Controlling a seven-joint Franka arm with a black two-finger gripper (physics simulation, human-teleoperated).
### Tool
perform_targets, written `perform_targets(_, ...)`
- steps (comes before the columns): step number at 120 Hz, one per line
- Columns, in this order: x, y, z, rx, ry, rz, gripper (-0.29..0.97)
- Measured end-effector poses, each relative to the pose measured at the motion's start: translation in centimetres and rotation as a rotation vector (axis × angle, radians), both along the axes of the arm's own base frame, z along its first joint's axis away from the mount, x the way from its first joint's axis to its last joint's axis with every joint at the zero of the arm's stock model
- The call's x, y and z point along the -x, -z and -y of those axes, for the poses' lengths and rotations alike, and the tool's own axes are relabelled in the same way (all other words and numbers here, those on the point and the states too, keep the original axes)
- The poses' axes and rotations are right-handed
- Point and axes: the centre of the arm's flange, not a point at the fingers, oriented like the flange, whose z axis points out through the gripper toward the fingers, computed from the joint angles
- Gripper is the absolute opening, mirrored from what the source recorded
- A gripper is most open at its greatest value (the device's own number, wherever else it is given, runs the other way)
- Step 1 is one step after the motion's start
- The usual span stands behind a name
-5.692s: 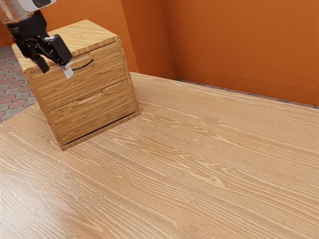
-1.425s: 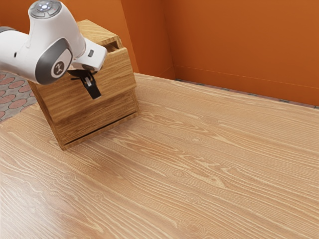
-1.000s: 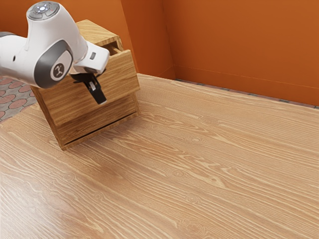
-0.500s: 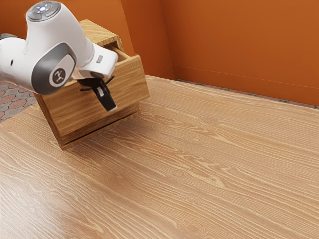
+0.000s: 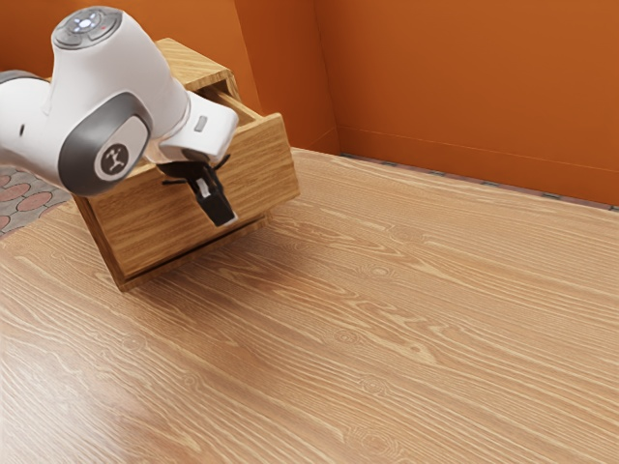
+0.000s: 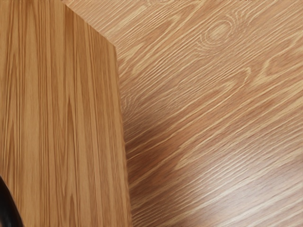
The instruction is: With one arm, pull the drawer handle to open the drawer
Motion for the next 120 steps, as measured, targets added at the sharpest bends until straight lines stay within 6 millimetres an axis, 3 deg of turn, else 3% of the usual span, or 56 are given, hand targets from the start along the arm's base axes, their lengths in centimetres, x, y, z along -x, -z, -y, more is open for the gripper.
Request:
perform_targets(38,0.9,-1.6,1.1,0.025,0.0,0.013,0.44)
perform_targets(61,2.5,-3.6,2.8,-0.072,0.008,0.013,0.56)
perform_targets(75,5.2,-6.8,3.3,-0.108,-0.012,0.043,0.61)
perform_targets(98,7.9,-12.8,2.6,-0.047,-0.093,0.052,0.65)
perform_targets(104,7.9,-13.4,2.4,0.003,-0.117,0.022,0.66)
perform_targets(120,9.1,-13.2,-0.9,0.15,-0.241,-0.077,0.67)
